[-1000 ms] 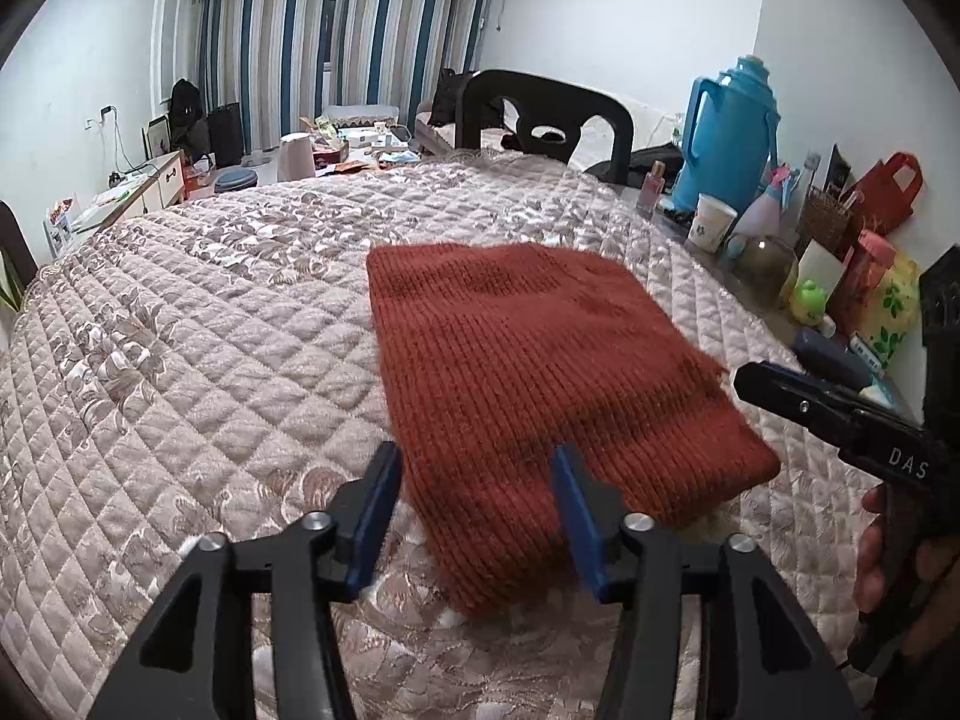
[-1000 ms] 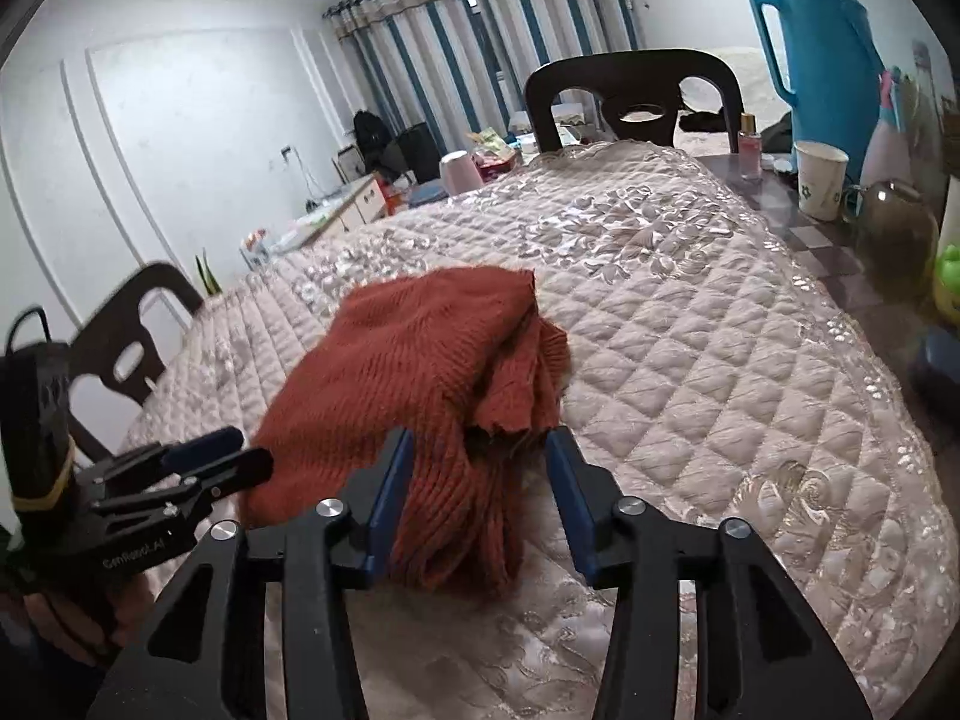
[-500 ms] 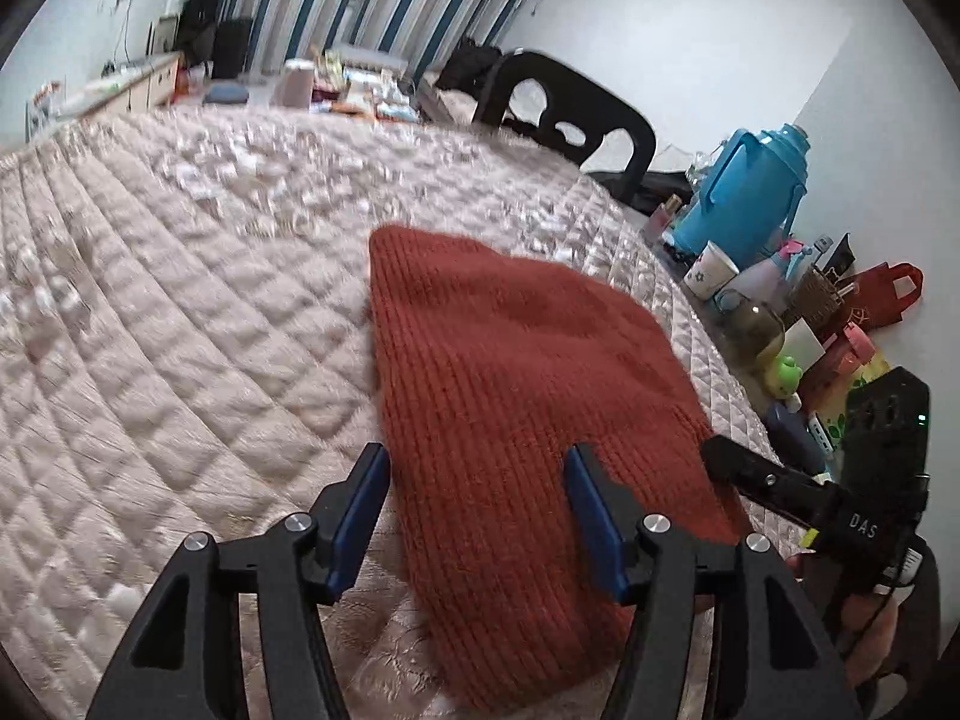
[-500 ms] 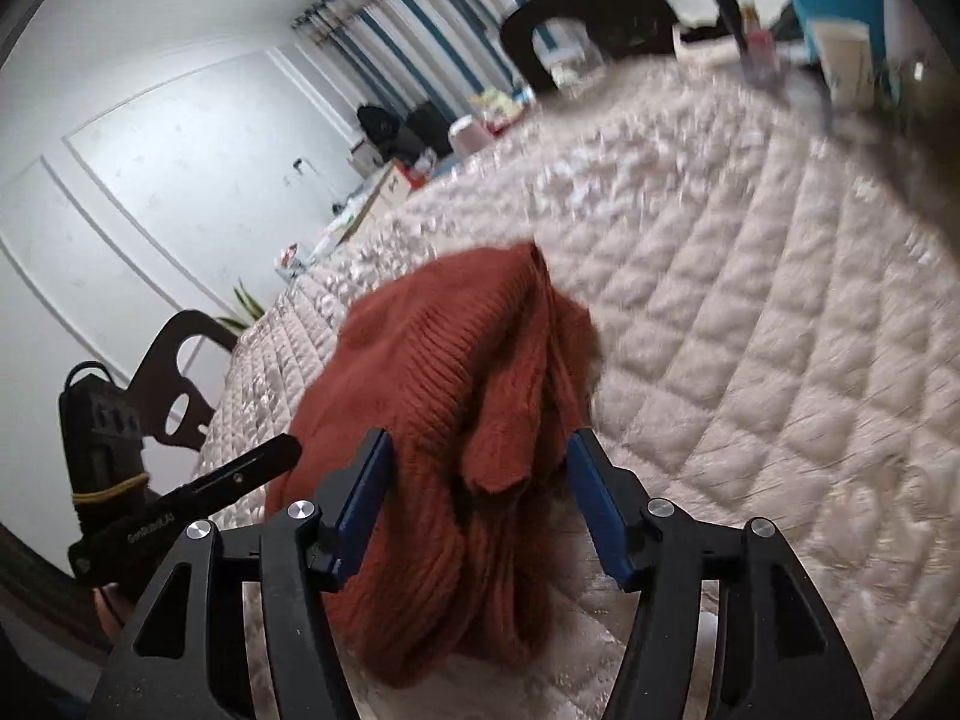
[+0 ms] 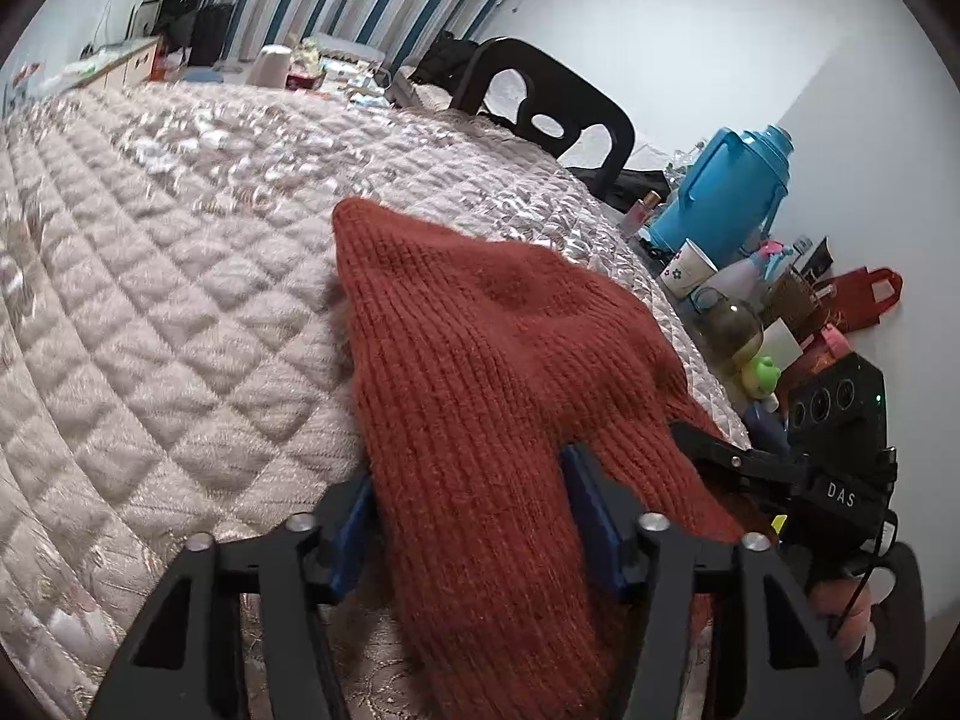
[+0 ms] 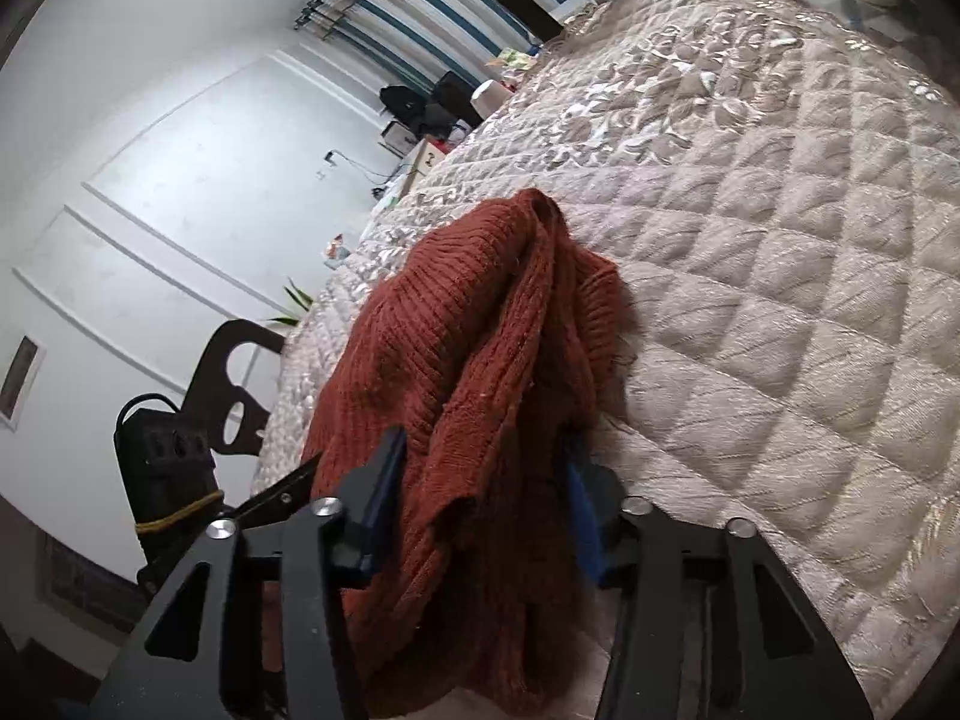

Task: Fold small clothes
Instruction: 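Grasp the folded red sweater edge with both grippers and lift it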

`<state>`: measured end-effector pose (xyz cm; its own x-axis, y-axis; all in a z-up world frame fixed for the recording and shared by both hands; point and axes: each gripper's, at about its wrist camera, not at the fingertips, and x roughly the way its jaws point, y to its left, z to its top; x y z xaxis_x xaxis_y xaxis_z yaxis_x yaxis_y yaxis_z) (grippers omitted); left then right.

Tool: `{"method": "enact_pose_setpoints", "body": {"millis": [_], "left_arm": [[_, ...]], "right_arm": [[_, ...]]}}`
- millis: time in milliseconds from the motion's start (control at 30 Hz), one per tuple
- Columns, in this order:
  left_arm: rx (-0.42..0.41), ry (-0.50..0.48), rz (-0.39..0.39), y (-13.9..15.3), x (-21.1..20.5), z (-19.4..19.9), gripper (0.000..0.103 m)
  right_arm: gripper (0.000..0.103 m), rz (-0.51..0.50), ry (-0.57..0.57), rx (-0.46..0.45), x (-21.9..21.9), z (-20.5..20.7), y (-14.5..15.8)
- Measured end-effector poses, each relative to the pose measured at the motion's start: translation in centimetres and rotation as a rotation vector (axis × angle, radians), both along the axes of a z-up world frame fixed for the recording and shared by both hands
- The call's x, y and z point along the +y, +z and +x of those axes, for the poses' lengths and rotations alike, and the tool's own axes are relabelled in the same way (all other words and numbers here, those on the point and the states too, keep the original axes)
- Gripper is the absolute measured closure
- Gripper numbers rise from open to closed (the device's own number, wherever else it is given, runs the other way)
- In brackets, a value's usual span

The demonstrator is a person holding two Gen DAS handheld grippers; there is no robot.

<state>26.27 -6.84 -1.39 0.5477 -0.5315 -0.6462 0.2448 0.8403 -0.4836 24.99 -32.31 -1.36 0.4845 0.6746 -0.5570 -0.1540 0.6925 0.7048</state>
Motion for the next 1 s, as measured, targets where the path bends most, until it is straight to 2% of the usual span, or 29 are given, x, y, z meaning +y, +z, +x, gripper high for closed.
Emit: {"method": "enact_pose_setpoints", "body": {"millis": [33, 100, 233, 400, 567, 1000], "left_arm": [[-0.009, -0.003, 0.007, 0.4, -0.1, -0.2, 0.055], [-0.028, -0.01, 0.02, 1.1, 0.0, -0.7, 0.059], [-0.056, -0.015, 0.016, 2.3, 0.7, -1.9, 0.06], [-0.083, 0.003, 0.0, 3.9, 3.5, -2.8, 0.06], [-0.112, 0.071, 0.022, 5.1, 8.3, -3.3, 0.06], [-0.11, 0.244, 0.087, 5.3, 22.4, -3.3, 0.06]], "right_arm": [[0.064, -0.001, 0.0, -0.007, 0.1, -0.1, 0.3], [0.066, -0.018, -0.001, -0.031, 0.5, -0.8, 1.0], [0.067, -0.006, 0.008, -0.06, 1.0, -1.8, 2.3], [0.067, 0.004, 0.047, -0.107, 3.5, -2.7, 4.4], [0.067, 0.02, 0.115, -0.12, 8.3, -1.8, 5.1], [0.066, 0.087, 0.278, -0.096, 22.8, 2.5, 3.0]]}}
